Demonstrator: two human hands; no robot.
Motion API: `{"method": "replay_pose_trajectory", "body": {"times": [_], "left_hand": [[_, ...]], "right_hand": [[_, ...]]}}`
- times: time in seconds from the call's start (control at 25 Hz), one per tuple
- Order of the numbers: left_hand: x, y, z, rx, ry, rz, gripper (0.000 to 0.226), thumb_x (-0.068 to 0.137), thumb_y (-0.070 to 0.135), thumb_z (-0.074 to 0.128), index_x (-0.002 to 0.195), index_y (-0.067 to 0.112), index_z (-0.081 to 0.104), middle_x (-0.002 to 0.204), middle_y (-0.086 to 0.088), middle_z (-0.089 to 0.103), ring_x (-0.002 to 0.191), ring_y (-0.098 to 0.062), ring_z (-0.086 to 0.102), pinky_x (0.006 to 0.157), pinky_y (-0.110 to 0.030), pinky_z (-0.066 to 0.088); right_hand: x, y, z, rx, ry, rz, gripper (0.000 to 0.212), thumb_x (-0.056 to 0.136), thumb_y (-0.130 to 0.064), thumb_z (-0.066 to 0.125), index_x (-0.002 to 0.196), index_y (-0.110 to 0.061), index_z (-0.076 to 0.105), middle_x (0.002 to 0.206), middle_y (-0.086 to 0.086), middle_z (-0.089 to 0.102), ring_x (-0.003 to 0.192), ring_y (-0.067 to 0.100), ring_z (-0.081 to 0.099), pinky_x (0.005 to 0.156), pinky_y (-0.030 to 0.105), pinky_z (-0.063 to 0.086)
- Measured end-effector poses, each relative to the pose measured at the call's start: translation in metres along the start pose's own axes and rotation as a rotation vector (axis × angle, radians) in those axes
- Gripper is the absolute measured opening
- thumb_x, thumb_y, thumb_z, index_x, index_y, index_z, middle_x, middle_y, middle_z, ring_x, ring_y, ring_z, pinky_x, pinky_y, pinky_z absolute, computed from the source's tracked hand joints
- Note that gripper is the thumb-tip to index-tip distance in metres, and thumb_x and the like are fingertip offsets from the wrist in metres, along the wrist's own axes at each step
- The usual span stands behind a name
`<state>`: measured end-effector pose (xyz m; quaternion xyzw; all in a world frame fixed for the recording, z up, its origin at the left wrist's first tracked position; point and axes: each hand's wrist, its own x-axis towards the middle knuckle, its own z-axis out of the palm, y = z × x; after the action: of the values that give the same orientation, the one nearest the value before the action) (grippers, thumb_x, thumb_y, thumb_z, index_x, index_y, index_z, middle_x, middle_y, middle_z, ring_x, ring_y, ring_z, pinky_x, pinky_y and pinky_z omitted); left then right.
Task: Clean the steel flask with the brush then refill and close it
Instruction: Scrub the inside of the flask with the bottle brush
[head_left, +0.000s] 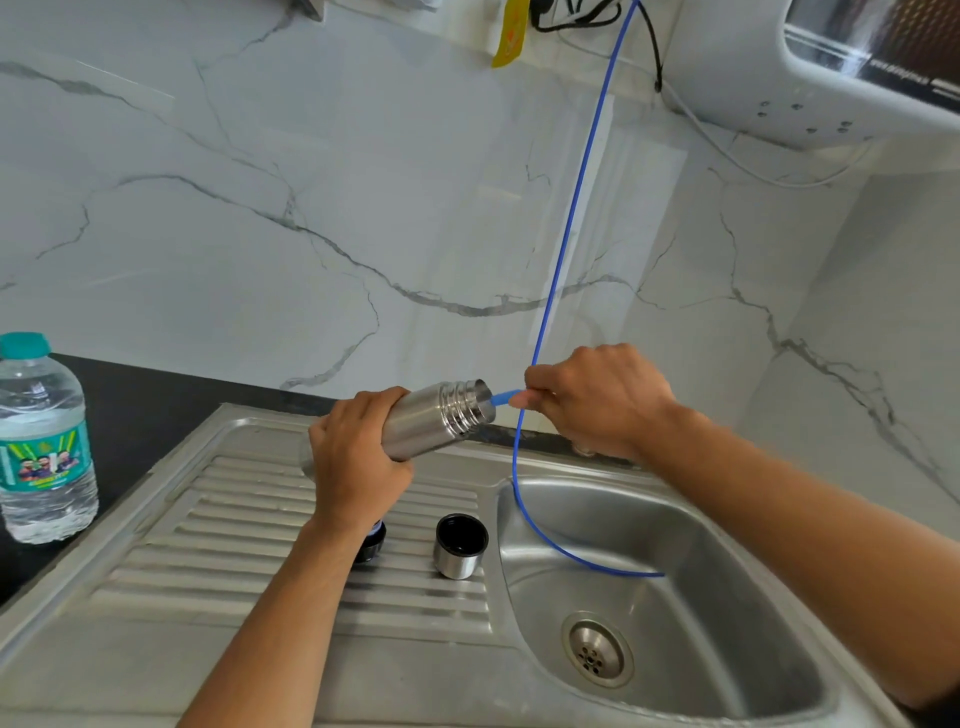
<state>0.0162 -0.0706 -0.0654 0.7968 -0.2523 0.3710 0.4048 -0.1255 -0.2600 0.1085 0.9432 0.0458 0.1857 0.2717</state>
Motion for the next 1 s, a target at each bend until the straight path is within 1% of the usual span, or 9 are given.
{"method": "replay_pose_trajectory", "body": {"times": [0.08,0.16,0.24,0.36,0.44,0.6,0.8,0.92,1.0], "left_hand": [[0.0,0.001,-0.003,0.081,0.021,0.063,0.075,0.054,0.005,0.082,0.124,0.022,0.064,0.108,0.004,0.067,0.101,-0.024,0.06,0.09,-0.045,0.041],[0.002,0.002,-0.006,0.129,0.038,0.109,0.075,0.054,0.006,0.081,0.125,0.022,0.064,0.11,0.003,0.067,0.103,-0.025,0.06,0.092,-0.046,0.04],[0.004,0.001,-0.009,0.152,0.046,0.123,0.075,0.053,0.005,0.081,0.125,0.022,0.064,0.11,0.002,0.067,0.103,-0.026,0.06,0.093,-0.046,0.04],[0.005,0.003,-0.008,0.164,0.063,0.125,0.073,0.053,0.003,0.078,0.122,0.022,0.066,0.108,0.003,0.067,0.101,-0.026,0.061,0.092,-0.046,0.039],[0.001,0.008,-0.005,0.148,0.062,0.11,0.071,0.054,0.003,0.077,0.122,0.022,0.066,0.107,0.003,0.067,0.101,-0.025,0.06,0.091,-0.044,0.038],[-0.002,0.007,-0.003,0.112,0.039,0.103,0.074,0.054,0.004,0.081,0.123,0.022,0.064,0.11,0.002,0.067,0.103,-0.025,0.06,0.092,-0.045,0.04],[0.002,0.008,0.0,0.064,0.002,0.135,0.074,0.054,0.009,0.083,0.125,0.023,0.063,0.113,0.004,0.066,0.106,-0.023,0.06,0.095,-0.044,0.041],[0.002,0.001,0.0,0.006,0.0,0.061,0.072,0.056,0.009,0.082,0.124,0.023,0.063,0.11,0.006,0.067,0.102,-0.021,0.059,0.09,-0.042,0.041],[0.003,-0.008,0.0,-0.016,-0.028,0.016,0.074,0.056,0.01,0.084,0.126,0.023,0.062,0.109,0.007,0.067,0.101,-0.02,0.059,0.088,-0.043,0.042]], "right_hand": [[0.001,0.011,-0.006,0.289,-0.225,0.097,0.049,0.103,-0.062,0.035,0.078,-0.025,0.055,0.065,-0.009,0.054,0.069,0.014,0.057,0.072,0.035,0.048],[-0.001,0.031,-0.007,0.504,-0.33,0.133,0.053,0.101,-0.062,0.042,0.068,-0.023,0.056,0.064,-0.007,0.055,0.068,0.012,0.055,0.081,0.037,0.047],[-0.005,0.05,-0.004,0.609,-0.42,0.162,0.056,0.1,-0.06,0.046,0.069,-0.015,0.061,0.064,-0.001,0.055,0.064,0.011,0.052,0.079,0.034,0.045],[-0.007,0.055,0.0,0.675,-0.487,0.201,0.059,0.099,-0.062,0.047,0.068,-0.014,0.061,0.061,-0.007,0.06,0.058,0.004,0.056,0.077,0.029,0.04],[-0.001,0.039,0.001,0.547,-0.432,0.16,0.058,0.099,-0.067,0.042,0.071,-0.02,0.062,0.069,-0.008,0.065,0.069,0.009,0.061,0.082,0.034,0.044],[0.0,0.013,-0.004,0.229,-0.206,0.07,0.051,0.101,-0.068,0.033,0.075,-0.029,0.053,0.069,-0.011,0.054,0.073,0.012,0.056,0.076,0.037,0.05],[-0.01,0.027,-0.012,0.021,-0.2,0.031,0.053,0.097,-0.072,0.021,0.072,-0.028,0.038,0.062,-0.01,0.046,0.056,0.009,0.043,0.061,0.031,0.036],[-0.012,0.027,0.012,-0.169,0.192,-0.123,0.049,0.104,-0.059,0.029,0.073,-0.024,0.041,0.056,-0.005,0.042,0.044,0.023,0.035,0.044,0.027,0.031],[-0.018,0.037,0.021,-0.208,0.422,-0.178,0.049,0.105,-0.052,0.04,0.071,-0.018,0.051,0.056,-0.001,0.045,0.041,0.025,0.037,0.045,0.026,0.027]]}}
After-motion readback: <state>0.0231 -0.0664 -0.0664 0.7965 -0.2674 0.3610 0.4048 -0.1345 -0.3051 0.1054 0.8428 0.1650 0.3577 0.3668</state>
